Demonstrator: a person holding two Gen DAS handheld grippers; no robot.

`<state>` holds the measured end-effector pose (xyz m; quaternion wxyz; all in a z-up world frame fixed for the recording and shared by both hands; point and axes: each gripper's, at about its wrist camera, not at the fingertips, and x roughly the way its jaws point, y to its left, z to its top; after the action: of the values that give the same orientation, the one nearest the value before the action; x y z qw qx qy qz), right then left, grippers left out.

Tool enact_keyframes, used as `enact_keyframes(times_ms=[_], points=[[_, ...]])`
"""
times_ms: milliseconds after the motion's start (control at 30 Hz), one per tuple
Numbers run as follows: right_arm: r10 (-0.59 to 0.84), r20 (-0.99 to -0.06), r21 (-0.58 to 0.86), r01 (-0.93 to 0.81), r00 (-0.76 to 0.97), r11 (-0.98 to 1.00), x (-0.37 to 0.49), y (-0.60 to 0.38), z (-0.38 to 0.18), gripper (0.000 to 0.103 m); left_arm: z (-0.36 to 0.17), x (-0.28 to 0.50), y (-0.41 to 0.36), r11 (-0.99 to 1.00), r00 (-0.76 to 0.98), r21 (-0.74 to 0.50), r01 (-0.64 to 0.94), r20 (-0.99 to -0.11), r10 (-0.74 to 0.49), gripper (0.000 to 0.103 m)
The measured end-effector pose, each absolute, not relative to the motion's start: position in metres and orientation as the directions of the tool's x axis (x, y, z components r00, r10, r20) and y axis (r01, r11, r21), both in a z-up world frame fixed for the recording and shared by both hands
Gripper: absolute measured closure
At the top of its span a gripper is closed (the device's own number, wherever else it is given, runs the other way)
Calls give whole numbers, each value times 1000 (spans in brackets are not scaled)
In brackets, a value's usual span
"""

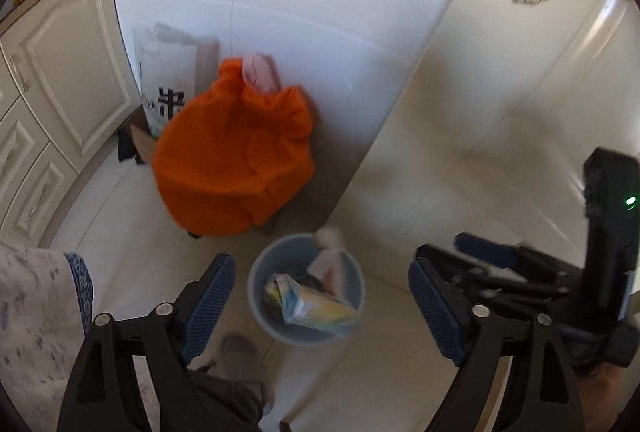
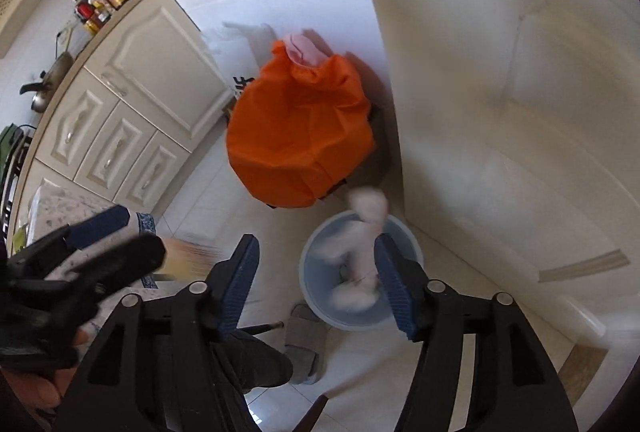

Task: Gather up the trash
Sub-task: 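Return both tools from the bin to the table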

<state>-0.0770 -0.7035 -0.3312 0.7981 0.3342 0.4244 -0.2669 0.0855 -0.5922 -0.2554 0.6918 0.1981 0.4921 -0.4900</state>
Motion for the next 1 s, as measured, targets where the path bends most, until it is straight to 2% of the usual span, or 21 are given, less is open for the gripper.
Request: enact_keyframes(times_ms=[33, 233, 433, 667, 1000], points=[[-146, -856, 306, 713, 496, 631, -79, -702, -330, 33, -257, 87, -594, 446, 41, -202, 872, -878, -477, 11], [-184, -850, 292, 733, 494, 614, -80, -695, -323, 1, -244, 97, -579, 497, 116, -161, 853, -870, -479, 5], [-206, -838, 290, 732, 505, 617, -75, -680, -306, 0, -215, 95, -540, 543, 230, -105, 833, -827, -514, 3], [-220, -788, 304, 675, 574, 673, -58, -649, -260, 0, -163, 82, -477, 582, 343, -75, 810, -745, -572, 1], [-214, -674, 298, 525, 707, 797, -9, -574, -175, 0, -100, 61, -319, 698, 513, -64, 713, -630, -583, 1]])
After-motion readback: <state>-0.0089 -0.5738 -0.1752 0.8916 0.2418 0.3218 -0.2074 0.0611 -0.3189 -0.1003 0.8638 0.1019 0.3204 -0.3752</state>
